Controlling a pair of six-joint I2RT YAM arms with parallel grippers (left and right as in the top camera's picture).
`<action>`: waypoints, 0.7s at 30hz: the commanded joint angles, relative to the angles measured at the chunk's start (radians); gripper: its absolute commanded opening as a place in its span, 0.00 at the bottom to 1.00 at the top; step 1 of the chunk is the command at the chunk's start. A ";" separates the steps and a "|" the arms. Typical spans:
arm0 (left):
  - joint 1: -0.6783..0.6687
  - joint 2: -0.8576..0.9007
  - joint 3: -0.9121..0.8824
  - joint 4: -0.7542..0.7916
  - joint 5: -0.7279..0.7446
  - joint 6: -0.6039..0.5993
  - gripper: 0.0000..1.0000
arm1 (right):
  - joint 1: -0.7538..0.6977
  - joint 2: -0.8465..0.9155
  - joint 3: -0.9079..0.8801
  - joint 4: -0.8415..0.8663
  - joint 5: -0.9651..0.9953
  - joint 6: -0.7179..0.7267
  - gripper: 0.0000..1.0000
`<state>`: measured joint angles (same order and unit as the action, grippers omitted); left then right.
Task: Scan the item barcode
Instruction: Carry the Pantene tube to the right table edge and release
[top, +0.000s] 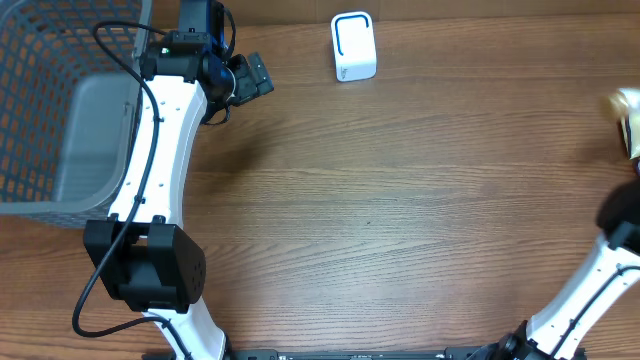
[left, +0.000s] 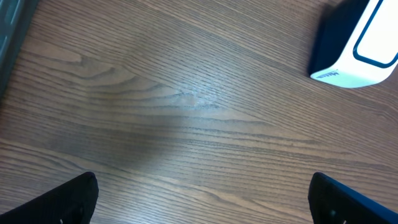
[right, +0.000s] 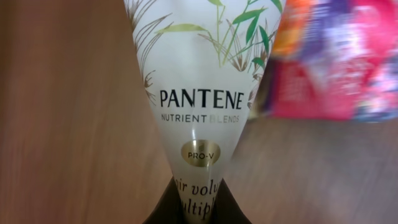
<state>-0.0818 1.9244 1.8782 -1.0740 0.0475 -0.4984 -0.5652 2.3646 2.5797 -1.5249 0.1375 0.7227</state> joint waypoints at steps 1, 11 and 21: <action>-0.003 0.002 0.006 0.001 -0.010 0.005 1.00 | -0.114 -0.032 -0.069 0.002 0.004 0.014 0.04; -0.003 0.002 0.006 0.001 -0.010 0.005 1.00 | -0.348 -0.031 -0.288 0.083 0.087 -0.046 0.04; -0.003 0.002 0.006 0.001 -0.011 0.005 1.00 | -0.363 -0.031 -0.528 0.233 0.098 -0.119 0.04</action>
<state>-0.0814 1.9244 1.8782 -1.0737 0.0471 -0.4984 -0.9325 2.3650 2.0735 -1.3090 0.2134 0.6281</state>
